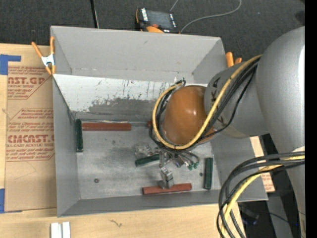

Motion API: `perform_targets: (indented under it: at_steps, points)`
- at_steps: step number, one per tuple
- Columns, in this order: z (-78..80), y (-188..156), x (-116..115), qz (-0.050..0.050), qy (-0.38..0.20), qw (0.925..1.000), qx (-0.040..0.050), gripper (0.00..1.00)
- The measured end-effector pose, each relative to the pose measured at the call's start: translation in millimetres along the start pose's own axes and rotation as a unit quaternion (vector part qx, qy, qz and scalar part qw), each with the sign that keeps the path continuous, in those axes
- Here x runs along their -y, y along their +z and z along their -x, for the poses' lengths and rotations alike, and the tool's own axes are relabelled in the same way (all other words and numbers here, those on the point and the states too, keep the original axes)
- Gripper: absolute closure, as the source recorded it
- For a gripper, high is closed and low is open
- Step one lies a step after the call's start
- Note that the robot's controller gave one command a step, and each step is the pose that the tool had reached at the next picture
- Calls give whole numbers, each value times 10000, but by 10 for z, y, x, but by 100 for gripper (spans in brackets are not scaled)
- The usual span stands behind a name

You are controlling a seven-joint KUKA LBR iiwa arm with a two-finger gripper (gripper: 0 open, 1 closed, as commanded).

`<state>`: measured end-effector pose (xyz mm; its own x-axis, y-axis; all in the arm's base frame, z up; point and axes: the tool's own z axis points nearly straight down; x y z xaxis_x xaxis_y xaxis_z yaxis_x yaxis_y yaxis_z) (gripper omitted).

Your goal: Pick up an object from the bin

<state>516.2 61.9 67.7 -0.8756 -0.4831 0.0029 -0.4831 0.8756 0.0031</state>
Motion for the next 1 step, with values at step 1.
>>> perform_targets:
  at_steps: [1]
  points:
    - [27,-332,-42,-13,303,9995,33,0]
